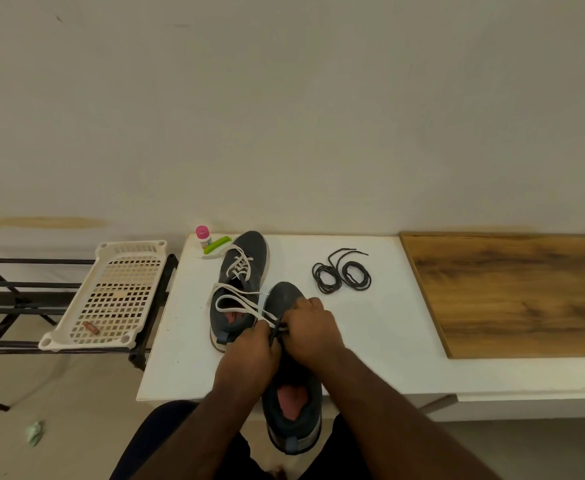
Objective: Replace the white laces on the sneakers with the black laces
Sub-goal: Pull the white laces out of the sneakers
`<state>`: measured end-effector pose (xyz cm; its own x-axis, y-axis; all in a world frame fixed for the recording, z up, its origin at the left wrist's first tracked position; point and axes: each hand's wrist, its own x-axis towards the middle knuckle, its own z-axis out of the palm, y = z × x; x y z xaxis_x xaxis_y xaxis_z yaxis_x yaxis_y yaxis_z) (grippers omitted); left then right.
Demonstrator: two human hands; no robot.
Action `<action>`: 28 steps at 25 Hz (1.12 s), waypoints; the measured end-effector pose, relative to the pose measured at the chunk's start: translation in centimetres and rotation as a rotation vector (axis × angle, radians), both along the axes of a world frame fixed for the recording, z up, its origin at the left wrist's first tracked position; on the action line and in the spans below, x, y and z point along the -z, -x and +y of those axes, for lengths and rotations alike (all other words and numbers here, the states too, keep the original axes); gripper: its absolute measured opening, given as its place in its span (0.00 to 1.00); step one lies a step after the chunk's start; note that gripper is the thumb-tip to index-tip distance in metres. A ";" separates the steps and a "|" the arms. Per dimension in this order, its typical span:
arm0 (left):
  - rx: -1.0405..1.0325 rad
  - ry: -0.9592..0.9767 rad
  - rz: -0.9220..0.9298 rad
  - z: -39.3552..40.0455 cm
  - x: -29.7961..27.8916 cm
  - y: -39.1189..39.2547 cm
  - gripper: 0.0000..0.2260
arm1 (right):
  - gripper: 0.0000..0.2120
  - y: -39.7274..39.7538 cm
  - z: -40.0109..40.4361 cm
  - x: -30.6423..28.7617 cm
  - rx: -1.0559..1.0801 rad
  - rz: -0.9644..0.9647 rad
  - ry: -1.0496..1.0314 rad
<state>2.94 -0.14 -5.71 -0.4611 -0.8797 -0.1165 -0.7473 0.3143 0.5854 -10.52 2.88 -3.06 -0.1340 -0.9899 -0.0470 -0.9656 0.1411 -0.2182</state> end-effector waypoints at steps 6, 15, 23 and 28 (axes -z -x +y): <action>-0.023 0.022 -0.025 0.1 0.1 0.0 0.05 | 0.11 7.2 1.2 0.4 0.505 -0.052 0.033; -0.014 0.025 0.002 0.1 0.1 -0.1 0.07 | 0.12 2.3 -0.2 0.1 0.171 0.005 0.001; -0.012 0.006 -0.024 0.4 -0.3 0.1 0.06 | 0.17 1.8 0.4 0.2 0.087 -0.121 0.017; -0.029 -0.016 -0.034 0.4 -0.8 0.0 0.04 | 0.13 4.2 0.2 0.2 0.324 -0.065 0.031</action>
<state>2.98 0.24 -4.93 -0.4311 -0.8905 -0.1457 -0.7755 0.2832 0.5642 -14.72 3.13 -3.27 -0.4399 -0.8973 -0.0363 -0.8557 0.4310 -0.2864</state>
